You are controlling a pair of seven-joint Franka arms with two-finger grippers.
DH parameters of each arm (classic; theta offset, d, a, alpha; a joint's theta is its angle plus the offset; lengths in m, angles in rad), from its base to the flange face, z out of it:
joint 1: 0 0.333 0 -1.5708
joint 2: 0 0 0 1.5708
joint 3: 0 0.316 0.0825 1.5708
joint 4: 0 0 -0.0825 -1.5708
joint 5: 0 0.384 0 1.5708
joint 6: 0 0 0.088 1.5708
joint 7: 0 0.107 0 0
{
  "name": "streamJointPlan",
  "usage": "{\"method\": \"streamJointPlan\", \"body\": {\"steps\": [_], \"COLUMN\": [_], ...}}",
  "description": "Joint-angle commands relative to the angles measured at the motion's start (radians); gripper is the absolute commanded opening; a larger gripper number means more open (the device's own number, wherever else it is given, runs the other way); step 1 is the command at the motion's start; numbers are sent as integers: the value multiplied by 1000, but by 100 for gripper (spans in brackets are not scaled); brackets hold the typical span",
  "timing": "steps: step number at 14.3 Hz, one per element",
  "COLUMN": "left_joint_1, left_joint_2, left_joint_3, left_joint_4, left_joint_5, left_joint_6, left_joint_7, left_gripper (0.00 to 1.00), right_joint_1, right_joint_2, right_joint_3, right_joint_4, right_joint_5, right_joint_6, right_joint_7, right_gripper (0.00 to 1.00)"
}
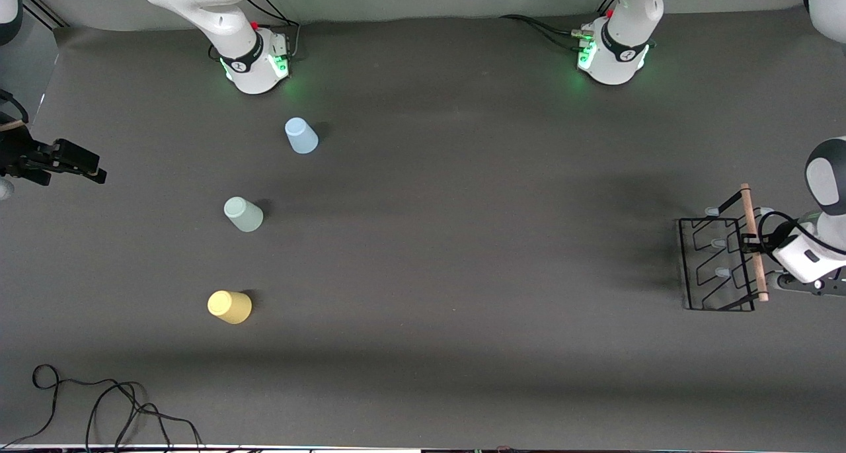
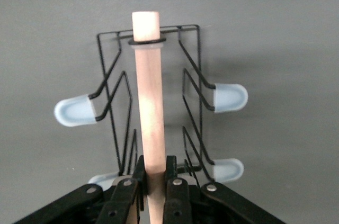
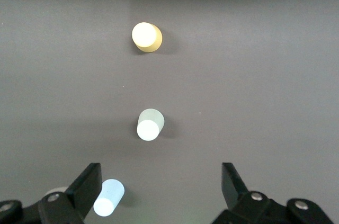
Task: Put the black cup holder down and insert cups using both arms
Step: 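Close the left gripper on the dowel and lift the rack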
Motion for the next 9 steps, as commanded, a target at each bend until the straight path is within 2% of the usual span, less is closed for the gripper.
{"method": "streamJointPlan", "body": {"steps": [1,6,9], "left_joint_1": [-128,-390,-556], "left_joint_2": [-50,-69,-41], "left_joint_3": [7,-1,-7], "left_joint_4": [60,80,112], "left_joint_5": [7,3,-89], "left_joint_6": [-146,-168,-157], "left_joint_7": [-122,-494,-697], "left_gripper": [0,0,0], "right_joint_1": [16,16,16], "right_joint_2": [-8,-7,-7], "right_joint_3": [-13,-13,-11], "right_joint_4": [-2,0,-2], "right_joint_5": [7,7,7], "right_joint_6": [9,11,11], "right_joint_7": [18,18,18], "right_gripper": [100,100,100]}}
